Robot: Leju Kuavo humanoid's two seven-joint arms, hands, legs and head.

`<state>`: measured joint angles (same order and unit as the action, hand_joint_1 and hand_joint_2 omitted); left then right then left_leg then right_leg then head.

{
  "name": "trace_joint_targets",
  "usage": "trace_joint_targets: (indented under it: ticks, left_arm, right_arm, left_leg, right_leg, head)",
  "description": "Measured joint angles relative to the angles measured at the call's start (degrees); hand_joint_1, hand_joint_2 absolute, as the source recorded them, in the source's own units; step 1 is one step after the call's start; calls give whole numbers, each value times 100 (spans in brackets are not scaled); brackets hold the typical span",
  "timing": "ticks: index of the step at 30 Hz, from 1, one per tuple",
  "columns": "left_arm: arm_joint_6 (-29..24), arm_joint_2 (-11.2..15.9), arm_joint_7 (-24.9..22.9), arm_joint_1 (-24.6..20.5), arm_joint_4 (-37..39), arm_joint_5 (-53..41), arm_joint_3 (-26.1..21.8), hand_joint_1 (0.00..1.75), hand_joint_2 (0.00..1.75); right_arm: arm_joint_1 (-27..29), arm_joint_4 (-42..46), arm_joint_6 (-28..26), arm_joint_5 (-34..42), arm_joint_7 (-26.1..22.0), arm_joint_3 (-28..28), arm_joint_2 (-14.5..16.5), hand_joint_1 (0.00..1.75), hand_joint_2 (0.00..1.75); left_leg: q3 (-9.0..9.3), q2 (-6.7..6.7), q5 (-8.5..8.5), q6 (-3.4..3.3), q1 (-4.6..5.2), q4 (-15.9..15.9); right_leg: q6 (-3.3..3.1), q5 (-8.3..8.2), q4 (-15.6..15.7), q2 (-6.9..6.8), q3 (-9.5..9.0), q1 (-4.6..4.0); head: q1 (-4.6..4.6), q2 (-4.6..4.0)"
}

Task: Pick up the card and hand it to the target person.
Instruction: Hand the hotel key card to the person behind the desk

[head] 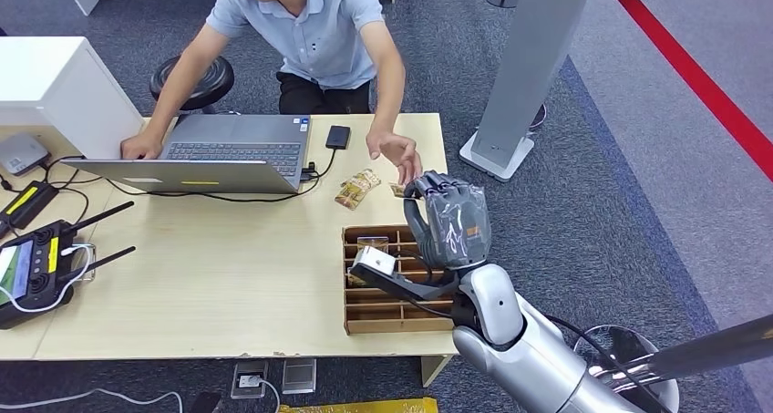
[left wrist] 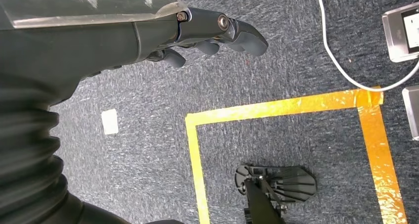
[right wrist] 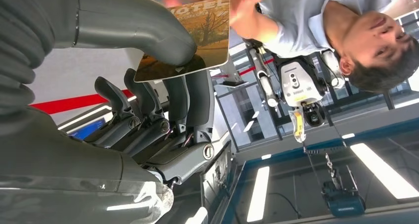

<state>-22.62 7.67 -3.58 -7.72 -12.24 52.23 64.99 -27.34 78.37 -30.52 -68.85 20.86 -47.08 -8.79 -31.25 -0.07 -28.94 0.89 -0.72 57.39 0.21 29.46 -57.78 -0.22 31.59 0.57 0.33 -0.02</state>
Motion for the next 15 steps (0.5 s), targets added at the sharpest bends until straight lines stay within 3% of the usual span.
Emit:
trace_joint_targets:
  ticks: [15]
  left_arm:
    - [-14, 0, 20, 40, -1, -4, 2, 0, 175]
  right_arm:
    - [-30, -163, -60, 3, 93, -7, 20, 154, 175]
  left_leg:
    - [1, 0, 0, 0, 0, 0]
  right_leg:
    - [0, 0, 0, 0, 0, 0]
  head:
    - [-1, 0]
